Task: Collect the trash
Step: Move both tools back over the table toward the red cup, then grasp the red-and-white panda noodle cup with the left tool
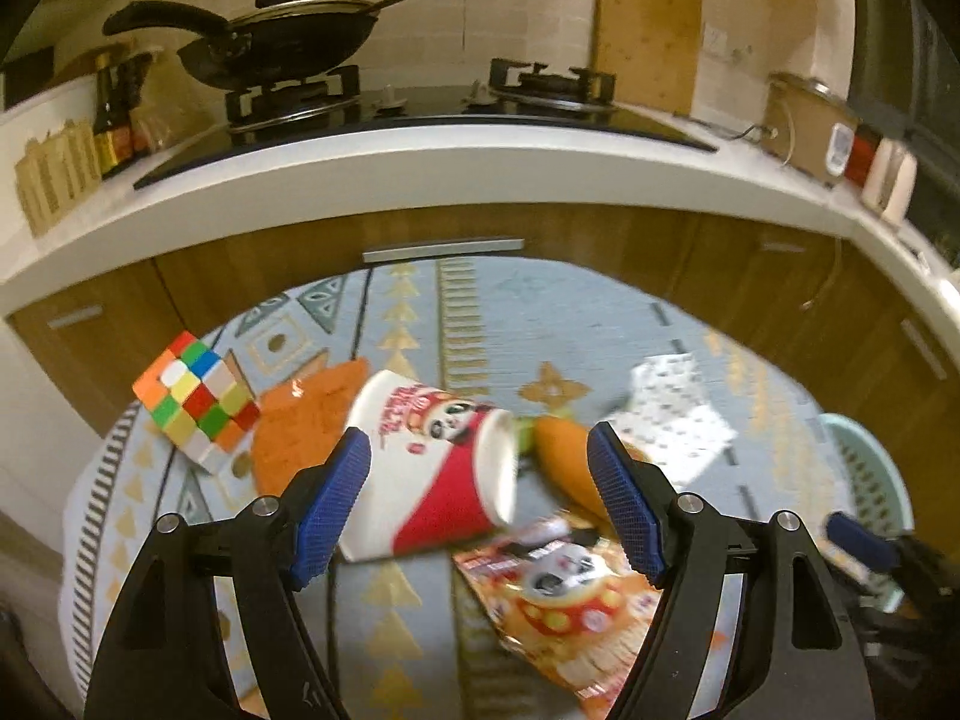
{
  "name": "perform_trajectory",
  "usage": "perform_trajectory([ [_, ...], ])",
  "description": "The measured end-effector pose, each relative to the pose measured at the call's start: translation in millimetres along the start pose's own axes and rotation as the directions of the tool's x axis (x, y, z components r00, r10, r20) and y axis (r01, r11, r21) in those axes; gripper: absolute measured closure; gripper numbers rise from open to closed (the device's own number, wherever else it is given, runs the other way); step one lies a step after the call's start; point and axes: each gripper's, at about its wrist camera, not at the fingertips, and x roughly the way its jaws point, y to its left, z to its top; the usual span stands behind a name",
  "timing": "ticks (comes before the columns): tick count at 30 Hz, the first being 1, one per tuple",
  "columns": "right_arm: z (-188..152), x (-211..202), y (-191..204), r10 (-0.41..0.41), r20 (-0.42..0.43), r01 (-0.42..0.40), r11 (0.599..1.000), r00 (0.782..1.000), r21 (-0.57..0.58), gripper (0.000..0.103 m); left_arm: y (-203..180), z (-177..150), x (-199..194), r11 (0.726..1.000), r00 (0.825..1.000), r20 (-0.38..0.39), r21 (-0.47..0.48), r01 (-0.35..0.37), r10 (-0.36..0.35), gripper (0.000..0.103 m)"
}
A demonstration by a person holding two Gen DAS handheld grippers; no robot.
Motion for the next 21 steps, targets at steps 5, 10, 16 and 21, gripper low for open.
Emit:
perform_trajectory([
  [5, -2, 4, 4, -0.012, -0.015, 0.012, 1.000, 1.000, -0.022, 0.059, 9, -7, 12, 0.999, 0.999, -0.026, 0.011, -0.039, 0.039, 0.039],
  [10, -4, 3, 10, -0.037, -0.005, 0.036, 0.998, 0.999, -0.057, 0.059, 30, -22, 5, 1.000, 0.998, -0.060, -0.005, -0.010, 0.009, 0.059],
  [16, -2, 5, 9, -0.027, -0.013, 0.026, 0.998, 1.000, -0.053, 0.059, 62, -49, -14, 1.000, 0.997, -0.074, -0.026, -0.012, 0.010, 0.058],
  [21, -3, 4, 14, -0.034, -0.010, 0.033, 0.997, 0.999, -0.075, 0.059, 96, -68, -35, 0.997, 0.997, -0.078, -0.078, -0.009, 0.003, 0.058],
])
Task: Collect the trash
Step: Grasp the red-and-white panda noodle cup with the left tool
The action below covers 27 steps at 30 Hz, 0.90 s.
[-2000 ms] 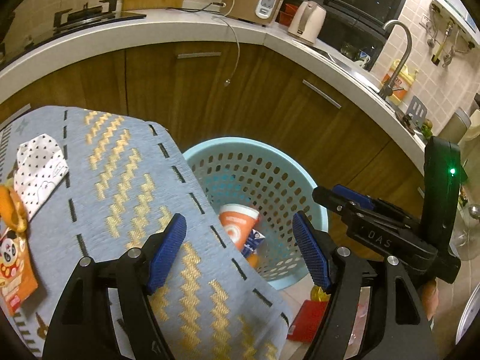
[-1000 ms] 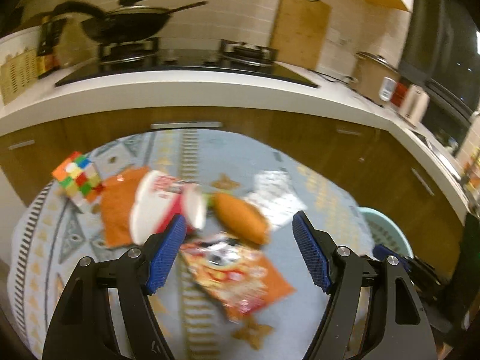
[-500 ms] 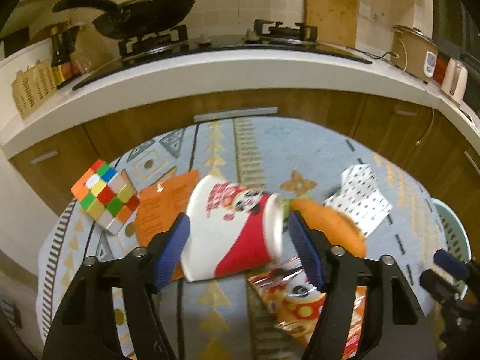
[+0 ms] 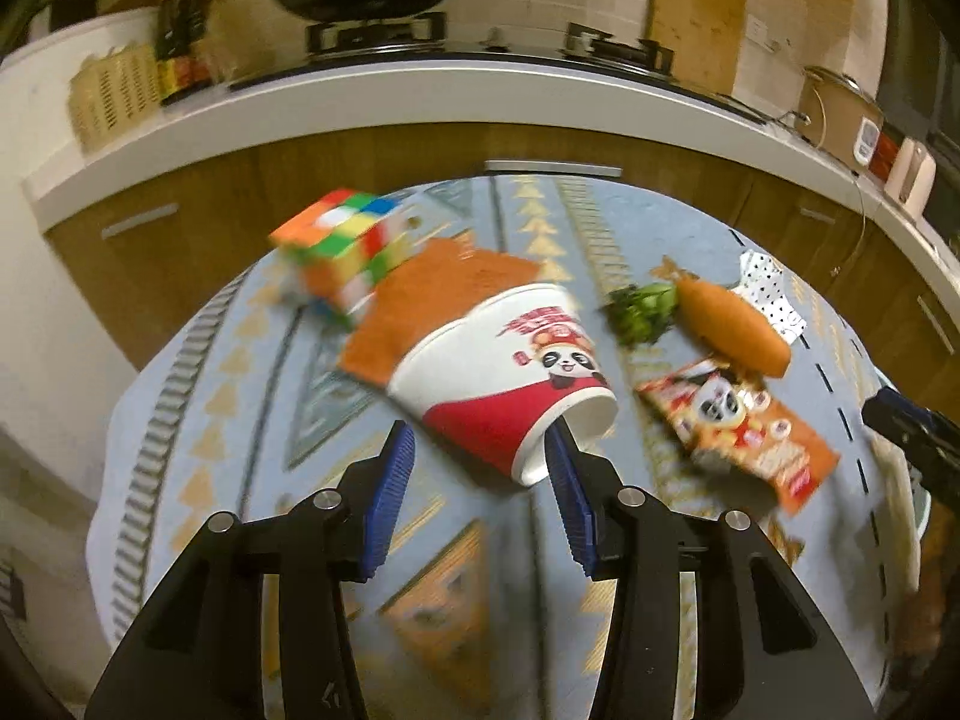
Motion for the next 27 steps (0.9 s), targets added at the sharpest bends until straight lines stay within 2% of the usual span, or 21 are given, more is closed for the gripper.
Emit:
perform_trajectory([
  [1, 0, 0, 0, -0.002, 0.001, 0.002, 1.000, 1.000, -0.001, 0.059, 8, -2, -5, 1.000, 1.000, 0.000, -0.017, 0.013, -0.013, 0.058],
  [3, 1, 0, 1, -0.001, -0.001, 0.001, 1.000, 1.000, -0.001, 0.059, 16, -2, -15, 0.996, 0.997, 0.009, -0.036, 0.081, -0.081, 0.046],
  [5, 3, 0, 3, 0.008, -0.008, -0.008, 1.000, 1.000, 0.003, 0.059, 18, 3, -21, 0.993, 0.994, 0.037, -0.055, 0.109, -0.107, 0.022],
  [6, 5, -1, 4, 0.027, -0.009, -0.027, 1.000, 1.000, 0.008, 0.059, 20, 7, -23, 0.988, 0.990, 0.051, -0.078, 0.134, -0.130, 0.020],
  [8, 8, -4, 9, 0.058, -0.006, -0.057, 0.998, 0.998, 0.011, 0.059, 20, 14, -17, 0.979, 0.985, 0.043, -0.110, 0.174, -0.170, 0.019],
  [11, 13, -8, 26, 0.072, -0.006, -0.072, 0.997, 0.997, -0.037, 0.057, 19, 20, 3, 0.974, 0.987, -0.006, -0.165, 0.155, -0.158, 0.019],
  [13, 16, -8, 38, 0.081, -0.012, -0.082, 0.995, 0.997, -0.063, 0.047, 19, 21, 18, 0.969, 0.987, -0.044, -0.200, 0.146, -0.158, 0.019],
  [16, 18, -2, 55, 0.101, -0.025, -0.102, 0.991, 0.995, -0.087, 0.038, 18, 21, 35, 0.958, 0.983, -0.081, -0.249, 0.140, -0.164, 0.019],
  [19, 18, 12, 69, 0.105, -0.059, -0.110, 0.988, 0.993, -0.104, 0.034, 9, 19, 46, 0.970, 0.985, -0.118, -0.226, 0.094, -0.123, 0.029],
  [22, 18, 18, 75, 0.099, -0.068, -0.106, 0.987, 0.993, -0.118, 0.034, 5, 18, 44, 0.975, 0.987, -0.114, -0.203, 0.092, -0.117, 0.031],
  [24, 20, 21, 75, 0.094, -0.077, -0.103, 0.987, 0.993, -0.122, 0.034, 5, 14, 39, 0.976, 0.986, -0.109, -0.191, 0.104, -0.126, 0.031],
  [27, 20, 25, 75, 0.122, -0.108, -0.133, 0.985, 0.987, -0.105, 0.034, 10, 3, 26, 0.964, 0.977, -0.096, -0.204, 0.168, -0.191, 0.031],
])
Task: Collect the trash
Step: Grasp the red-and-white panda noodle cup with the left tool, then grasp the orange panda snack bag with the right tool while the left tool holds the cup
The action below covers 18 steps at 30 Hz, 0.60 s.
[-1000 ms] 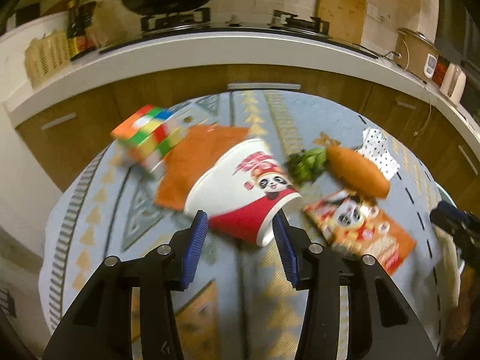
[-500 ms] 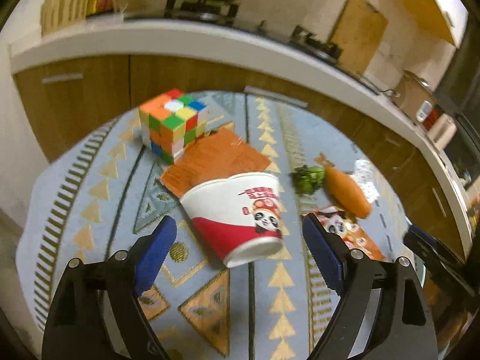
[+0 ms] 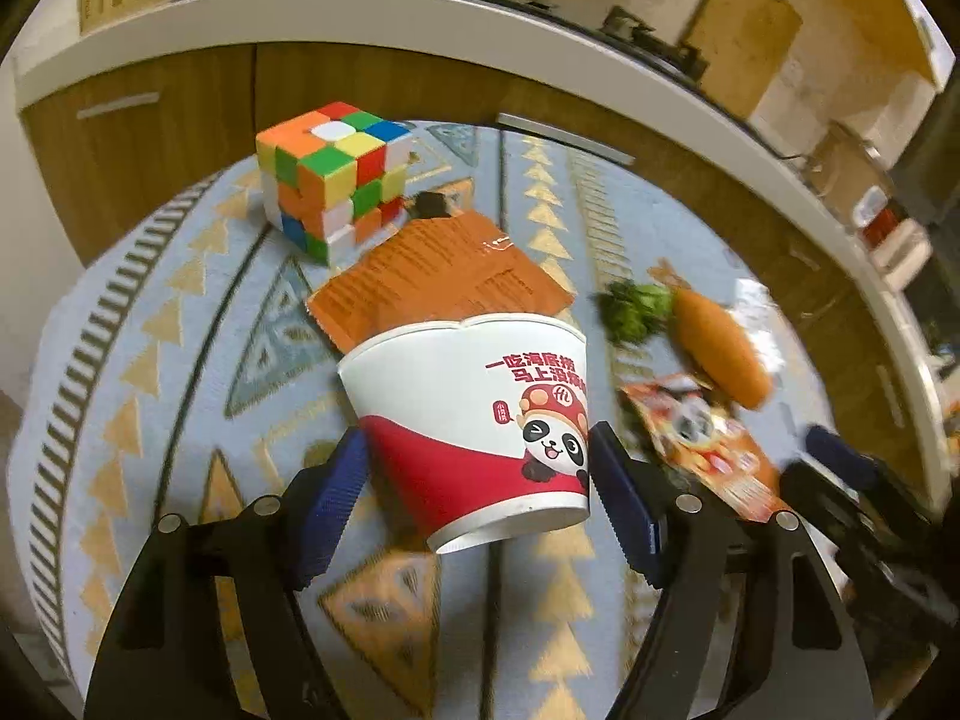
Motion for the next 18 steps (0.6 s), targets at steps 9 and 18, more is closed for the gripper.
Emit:
perform_trajectory([
  [9, 9, 5, 6, 0.000, -0.011, 0.000, 1.000, 1.000, -0.004, 0.034, -6, -27, -71, 0.969, 0.968, 0.105, 0.124, 0.214, -0.227, 0.031],
  [18, -7, 35, 9, -0.027, -0.112, 0.032, 0.999, 0.993, 0.036, 0.032, -5, -38, -81, 0.967, 0.966, 0.123, 0.143, 0.209, -0.227, 0.031],
])
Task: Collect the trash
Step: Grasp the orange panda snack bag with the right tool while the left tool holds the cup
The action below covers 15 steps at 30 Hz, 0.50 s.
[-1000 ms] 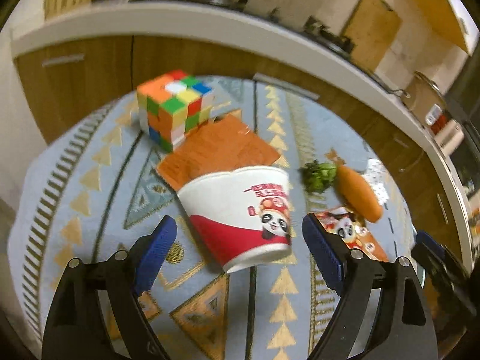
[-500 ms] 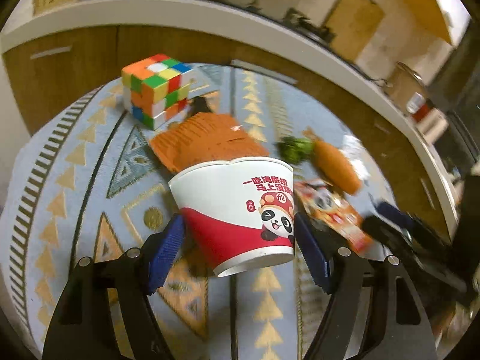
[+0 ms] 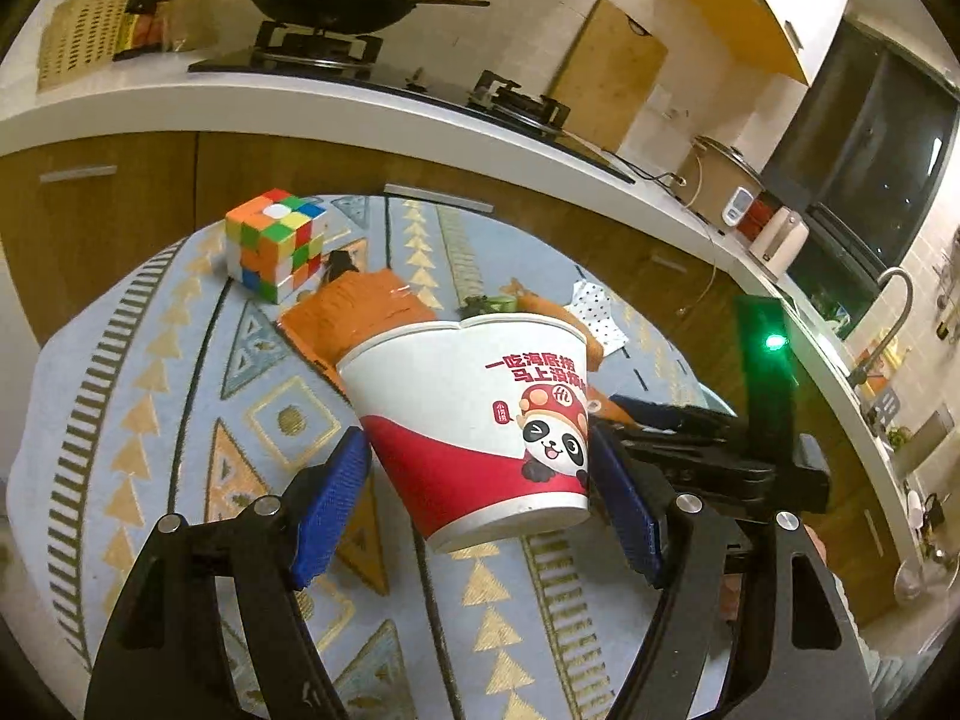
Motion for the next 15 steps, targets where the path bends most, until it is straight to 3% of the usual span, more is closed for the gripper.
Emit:
perform_trajectory([
  [3, -3, 5, 11, -0.064, 0.022, 0.065, 0.997, 0.998, -0.045, 0.033, 3, -2, -2, 1.000, 1.000, 0.002, -0.009, 0.005, -0.005, 0.031],
  [6, -5, 6, 17, -0.121, 0.027, 0.122, 0.990, 0.992, -0.070, 0.041, 3, -5, -3, 1.000, 1.000, -0.001, -0.009, 0.002, -0.002, 0.031],
  [9, -8, 5, 21, -0.146, 0.034, 0.148, 0.985, 0.989, -0.089, 0.063, 3, -7, -2, 1.000, 1.000, -0.004, -0.013, 0.007, -0.007, 0.031],
  [11, -10, 4, 24, -0.157, 0.040, 0.160, 0.981, 0.987, -0.106, 0.069, 2, -9, 0, 1.000, 1.000, -0.010, -0.014, 0.010, -0.010, 0.031],
  [12, -11, 4, 25, -0.152, 0.042, 0.156, 0.981, 0.987, -0.112, 0.076, 2, -10, 1, 1.000, 1.000, -0.012, -0.013, 0.010, -0.010, 0.031],
  [13, -11, 3, 25, -0.146, 0.045, 0.150, 0.982, 0.988, -0.111, 0.089, 0, -11, 1, 1.000, 1.000, -0.014, -0.010, 0.009, -0.009, 0.031],
  [15, -10, 1, 21, -0.110, 0.043, 0.114, 0.988, 0.993, -0.101, 0.097, -2, -12, 1, 1.000, 1.000, -0.014, -0.004, 0.014, -0.014, 0.031],
])
